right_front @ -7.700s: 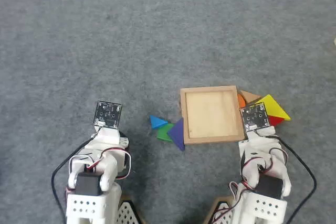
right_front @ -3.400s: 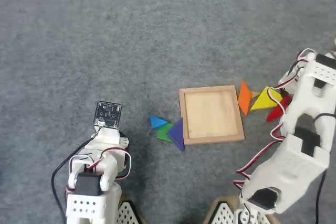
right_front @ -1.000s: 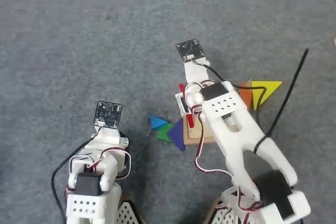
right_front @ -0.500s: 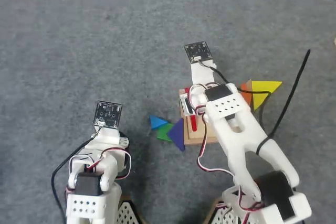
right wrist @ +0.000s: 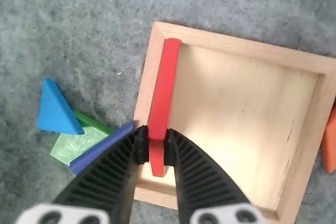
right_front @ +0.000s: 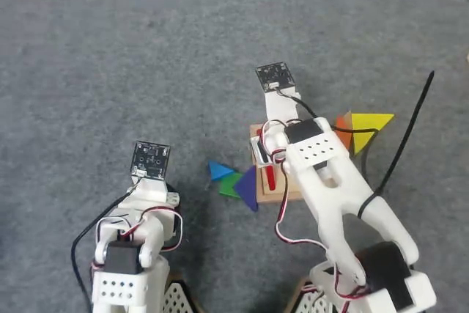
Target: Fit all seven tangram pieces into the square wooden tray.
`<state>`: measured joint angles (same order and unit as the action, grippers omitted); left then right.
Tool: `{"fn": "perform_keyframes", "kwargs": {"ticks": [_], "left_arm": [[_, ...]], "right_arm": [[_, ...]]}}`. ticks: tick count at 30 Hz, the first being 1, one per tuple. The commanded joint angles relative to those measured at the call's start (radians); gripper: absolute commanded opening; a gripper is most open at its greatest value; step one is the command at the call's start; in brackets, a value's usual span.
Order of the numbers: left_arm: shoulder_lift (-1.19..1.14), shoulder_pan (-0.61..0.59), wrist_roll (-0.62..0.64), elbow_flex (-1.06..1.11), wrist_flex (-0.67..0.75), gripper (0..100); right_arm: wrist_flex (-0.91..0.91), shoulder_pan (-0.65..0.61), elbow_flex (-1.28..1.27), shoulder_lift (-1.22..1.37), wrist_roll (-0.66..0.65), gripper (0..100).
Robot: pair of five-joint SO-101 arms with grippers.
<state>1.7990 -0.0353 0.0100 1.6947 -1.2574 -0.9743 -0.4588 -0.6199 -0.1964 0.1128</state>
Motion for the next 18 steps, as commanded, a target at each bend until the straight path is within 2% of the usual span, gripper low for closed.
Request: {"fn": "perform_keyframes", "kwargs": {"ticks": [1, 5, 7, 13, 18], "left_arm": [[0.02, -0.006, -0.008, -0.012, -0.006, 2], [0.02, -0.006, -0.008, -0.012, -0.006, 2], [0.02, -0.006, -0.008, -0.012, -0.006, 2], [0.02, -0.006, -0.008, -0.012, -0.006, 2], [0.02, -0.006, -0.008, -0.012, -0.006, 2]], "right_arm": [[-0.019, 0.044, -0.012, 0.012, 0.003, 2.4], [-0.021, 0.081, -0.014, 0.012, 0.003, 17.4], [-0.016, 0.097, -0.014, 0.012, 0.003, 21.7], [0.033, 0.124, -0.015, 0.013, 0.002, 16.0], [0.041, 0.154, -0.02, 0.013, -0.032, 15.8]]}}
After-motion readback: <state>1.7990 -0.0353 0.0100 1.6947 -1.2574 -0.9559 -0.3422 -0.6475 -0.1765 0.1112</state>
